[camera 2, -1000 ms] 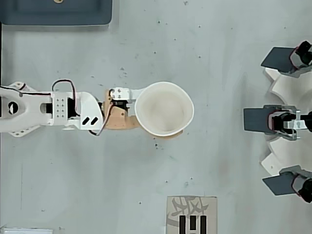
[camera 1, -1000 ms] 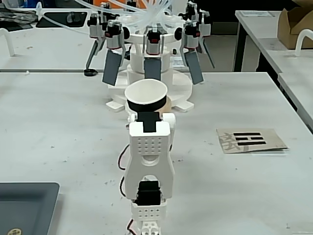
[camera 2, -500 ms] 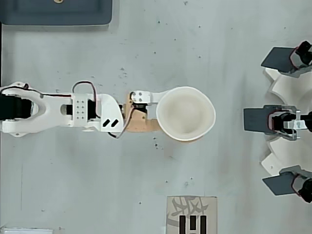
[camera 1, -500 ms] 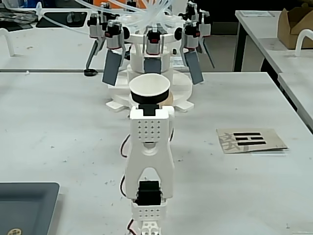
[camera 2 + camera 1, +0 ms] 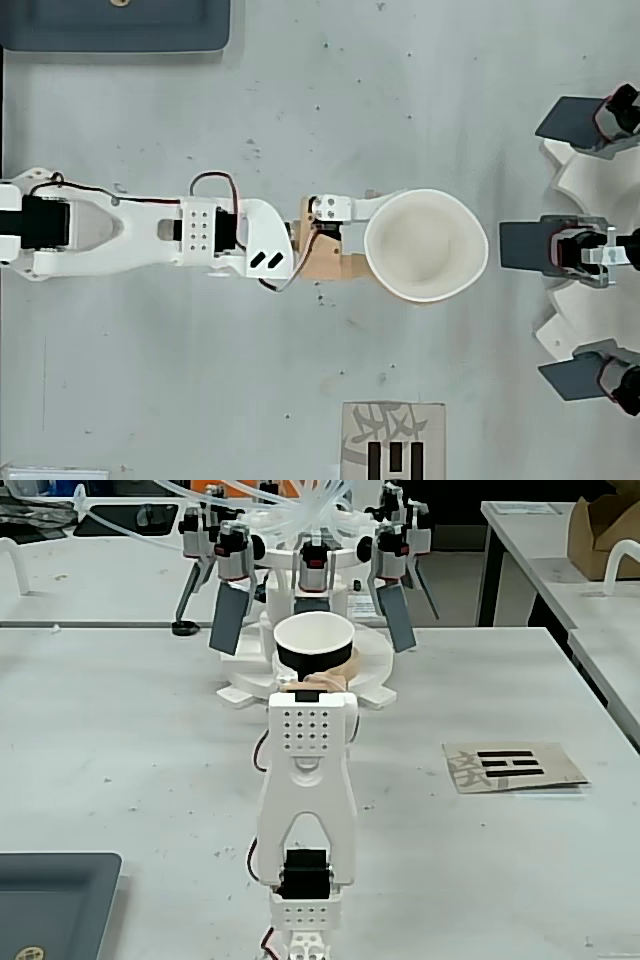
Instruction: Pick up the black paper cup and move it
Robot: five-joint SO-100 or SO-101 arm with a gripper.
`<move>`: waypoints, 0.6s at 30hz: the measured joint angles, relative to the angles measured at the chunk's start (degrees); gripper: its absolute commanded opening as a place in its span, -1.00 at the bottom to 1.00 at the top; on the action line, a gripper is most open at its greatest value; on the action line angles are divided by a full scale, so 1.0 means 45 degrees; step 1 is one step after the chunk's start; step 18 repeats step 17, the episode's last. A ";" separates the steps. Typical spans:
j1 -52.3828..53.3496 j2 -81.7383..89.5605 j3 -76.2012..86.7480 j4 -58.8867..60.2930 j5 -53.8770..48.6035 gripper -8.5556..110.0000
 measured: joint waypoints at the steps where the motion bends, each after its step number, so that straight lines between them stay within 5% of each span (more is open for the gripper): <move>1: 0.0000 -0.0059 -0.0117 0.0039 0.0000 -0.74; 18: 0.0117 -0.0449 -0.0684 0.0352 0.0000 -0.74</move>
